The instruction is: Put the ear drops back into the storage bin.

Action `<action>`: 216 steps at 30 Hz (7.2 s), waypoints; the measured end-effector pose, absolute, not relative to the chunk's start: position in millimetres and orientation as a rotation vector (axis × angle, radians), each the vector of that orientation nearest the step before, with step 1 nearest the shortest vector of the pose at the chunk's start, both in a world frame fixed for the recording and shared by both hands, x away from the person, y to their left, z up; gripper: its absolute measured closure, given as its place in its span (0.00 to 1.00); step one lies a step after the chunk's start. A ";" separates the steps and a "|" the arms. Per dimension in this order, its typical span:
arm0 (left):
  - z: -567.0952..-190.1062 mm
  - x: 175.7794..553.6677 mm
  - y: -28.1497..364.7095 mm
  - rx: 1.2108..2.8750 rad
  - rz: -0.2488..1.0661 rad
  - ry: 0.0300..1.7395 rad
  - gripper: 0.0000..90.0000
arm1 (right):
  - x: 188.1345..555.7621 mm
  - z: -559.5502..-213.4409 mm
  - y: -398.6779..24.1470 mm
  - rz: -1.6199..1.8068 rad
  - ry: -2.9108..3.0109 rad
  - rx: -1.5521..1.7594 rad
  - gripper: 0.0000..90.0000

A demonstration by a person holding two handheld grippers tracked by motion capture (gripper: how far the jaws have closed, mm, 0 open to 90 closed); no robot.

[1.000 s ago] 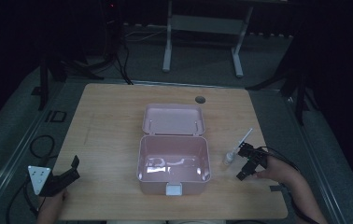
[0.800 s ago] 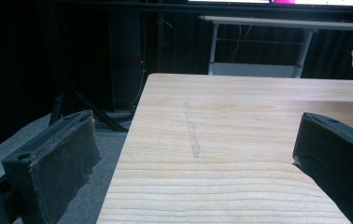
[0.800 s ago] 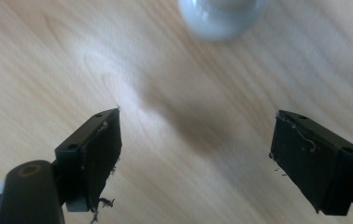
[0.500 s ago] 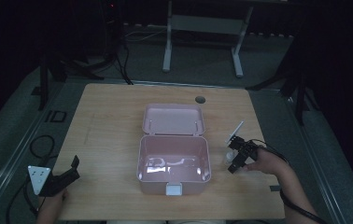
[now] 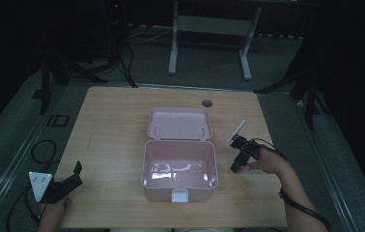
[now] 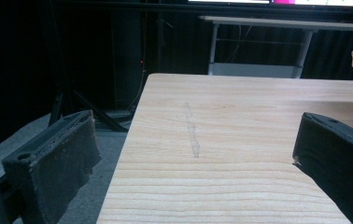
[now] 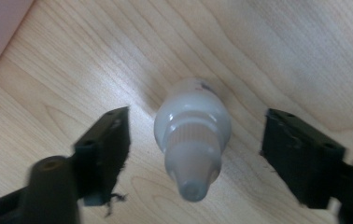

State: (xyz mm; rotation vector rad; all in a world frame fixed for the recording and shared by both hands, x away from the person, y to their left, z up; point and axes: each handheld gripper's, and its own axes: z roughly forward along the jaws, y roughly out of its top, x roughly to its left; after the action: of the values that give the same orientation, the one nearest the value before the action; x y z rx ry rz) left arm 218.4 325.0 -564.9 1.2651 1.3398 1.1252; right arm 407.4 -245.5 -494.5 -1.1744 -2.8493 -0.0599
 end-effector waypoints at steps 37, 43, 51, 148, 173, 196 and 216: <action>-564.9 218.4 325.2 1.262 1.125 1.342 0.00 | 390.7 -485.5 -233.1 0.020 -2.999 -0.664 0.66; -564.9 218.4 325.2 1.262 1.125 1.343 0.00 | 372.9 -478.5 -234.6 -0.027 -3.073 -0.383 0.66; -564.9 218.4 325.1 1.262 1.126 1.343 0.00 | 355.0 -472.6 -232.8 0.047 -3.142 -0.190 0.66; -564.8 218.6 325.2 1.267 1.119 1.336 0.00 | 325.1 -354.6 -117.2 0.022 -3.210 0.107 0.66; -564.9 218.5 325.3 1.265 1.118 1.335 0.00 | 335.8 -418.3 -94.2 0.034 -3.160 0.115 0.66; -564.8 218.5 325.1 1.270 1.121 1.334 0.00 | 339.4 -472.1 -81.9 0.113 -3.147 0.133 0.66; -564.8 218.4 325.0 1.271 1.121 1.333 0.00 | 343.2 -495.9 -76.9 0.240 -3.107 0.119 0.66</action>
State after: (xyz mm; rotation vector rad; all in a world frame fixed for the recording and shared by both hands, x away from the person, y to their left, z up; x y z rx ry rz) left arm 218.4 325.0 -564.8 1.2707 1.3334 1.1207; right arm 343.2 -76.9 -495.9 0.1186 -3.1070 0.2400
